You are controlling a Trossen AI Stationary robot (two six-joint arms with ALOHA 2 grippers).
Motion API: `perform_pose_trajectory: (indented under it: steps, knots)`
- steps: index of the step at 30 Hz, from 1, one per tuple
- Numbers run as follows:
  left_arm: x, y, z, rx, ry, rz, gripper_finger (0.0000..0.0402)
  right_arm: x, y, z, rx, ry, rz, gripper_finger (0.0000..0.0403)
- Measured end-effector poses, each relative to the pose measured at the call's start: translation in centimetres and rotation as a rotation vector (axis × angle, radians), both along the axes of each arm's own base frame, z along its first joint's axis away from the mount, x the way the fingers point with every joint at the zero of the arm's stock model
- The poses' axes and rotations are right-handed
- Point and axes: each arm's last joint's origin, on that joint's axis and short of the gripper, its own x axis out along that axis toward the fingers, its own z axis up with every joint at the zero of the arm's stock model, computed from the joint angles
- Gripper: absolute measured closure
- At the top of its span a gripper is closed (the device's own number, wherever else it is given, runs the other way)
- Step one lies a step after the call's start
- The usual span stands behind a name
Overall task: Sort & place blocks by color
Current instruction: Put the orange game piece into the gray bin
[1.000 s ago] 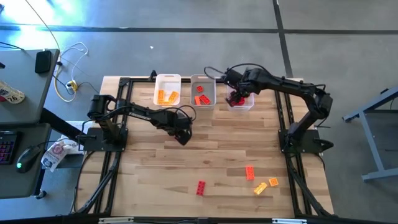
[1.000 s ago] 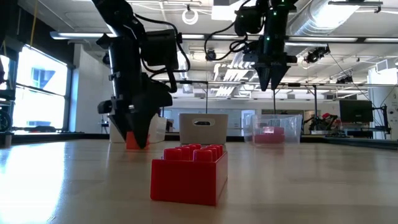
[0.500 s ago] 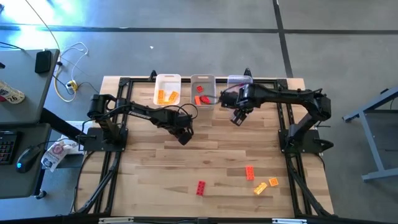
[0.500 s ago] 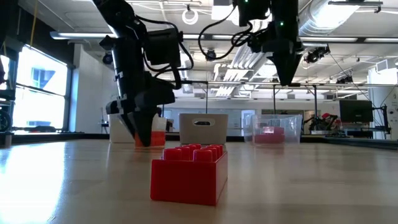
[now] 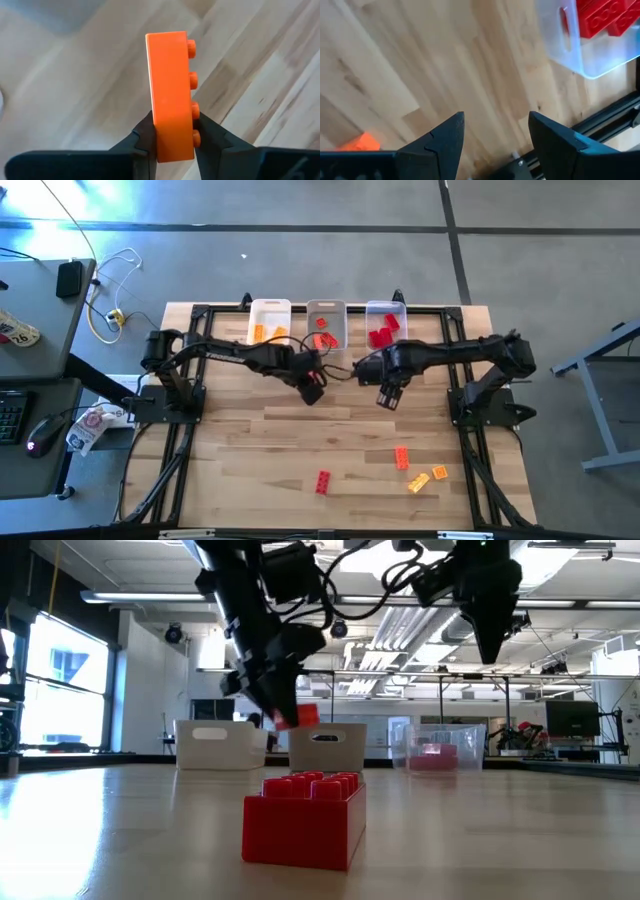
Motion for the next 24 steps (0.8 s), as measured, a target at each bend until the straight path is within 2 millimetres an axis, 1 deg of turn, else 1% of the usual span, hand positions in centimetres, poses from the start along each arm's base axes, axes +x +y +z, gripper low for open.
perform_pose_trajectory:
  steps: [5,8,17,24]
  knots:
    - [0.9,0.9,1.8,0.035,-0.054,-0.024,0.0329,-0.3,2.1,0.0,0.02,0.015,0.029,0.0195]
    - [1.1,1.8,2.6,0.063,-0.078,-0.032,0.0329,-0.4,3.4,0.0,0.019,0.01,0.051,0.0195]
    - [0.3,5.7,3.2,0.121,-0.11,0.009,0.0325,-1.1,7.3,0.0,0.031,-0.013,0.067,0.0195]
    - [-0.3,8.1,3.4,0.078,-0.186,-0.021,0.0324,-2.2,10.7,0.0,0.119,0.005,0.116,0.0195]
